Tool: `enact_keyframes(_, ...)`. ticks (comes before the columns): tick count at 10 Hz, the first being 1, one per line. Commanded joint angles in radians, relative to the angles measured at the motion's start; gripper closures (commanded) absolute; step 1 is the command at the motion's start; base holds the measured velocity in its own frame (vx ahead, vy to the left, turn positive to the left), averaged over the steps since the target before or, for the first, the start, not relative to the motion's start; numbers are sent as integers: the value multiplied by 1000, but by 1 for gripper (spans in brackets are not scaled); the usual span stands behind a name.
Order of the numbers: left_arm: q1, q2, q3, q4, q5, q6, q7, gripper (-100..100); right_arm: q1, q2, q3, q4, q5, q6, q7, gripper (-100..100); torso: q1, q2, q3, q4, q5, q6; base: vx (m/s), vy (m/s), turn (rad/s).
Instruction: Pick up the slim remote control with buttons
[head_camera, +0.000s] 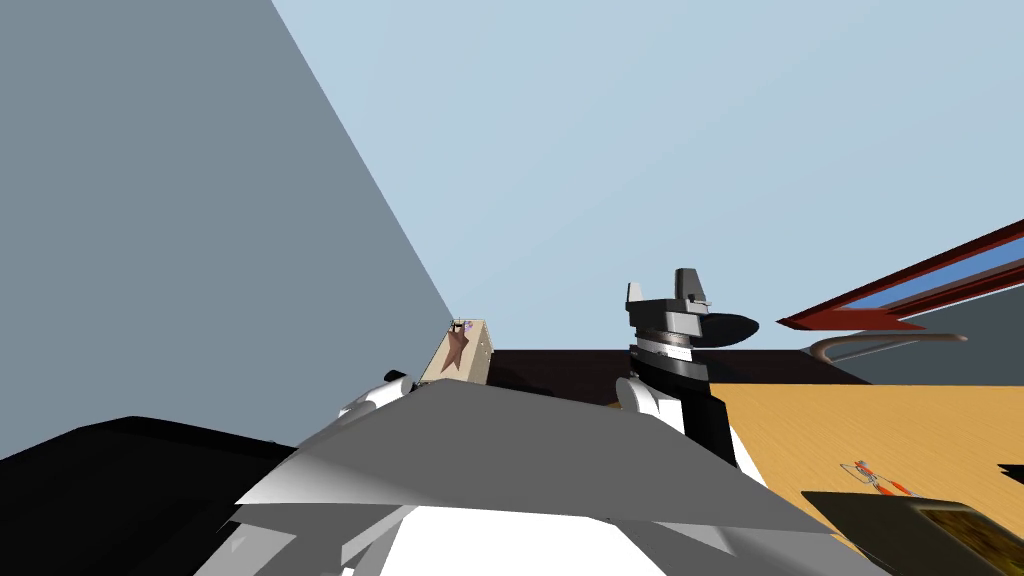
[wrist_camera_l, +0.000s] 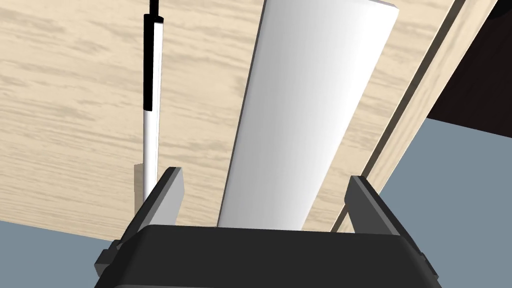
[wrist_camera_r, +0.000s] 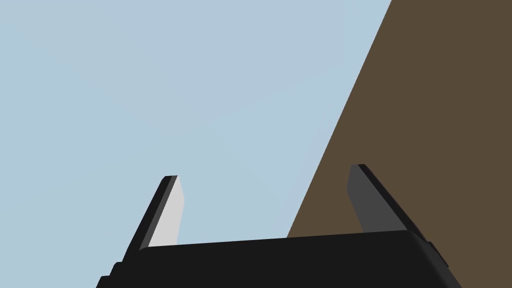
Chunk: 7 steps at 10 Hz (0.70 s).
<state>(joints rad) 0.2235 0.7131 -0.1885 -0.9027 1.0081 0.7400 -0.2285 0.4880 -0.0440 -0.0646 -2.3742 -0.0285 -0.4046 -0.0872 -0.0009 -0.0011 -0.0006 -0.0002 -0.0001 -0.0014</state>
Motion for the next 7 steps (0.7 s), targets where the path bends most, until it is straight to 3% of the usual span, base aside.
enact_keyframes(1,0,0,0,0,0,0,0,100,0,0,0,0,0,0,0,0,0,0,0,0,0,0,0,0,0)
enact_keyframes(5,1,0,-1,0,0,1,-1,100,0,0,0,0,0,0,0,0,0,-1,0,0,0,0,0,0,0)
enact_keyframes(6,1,0,-1,0,0,1,-1,0,0,0,0,0,0,0,0,0,0,-1,0,0,0,0,0,0,0)
enact_keyframes(7,9,28,-1,-24,20,17,3,100,0,0,0,0,0,0,0,0,0,-1,0,0,0,0,2,-14,39)
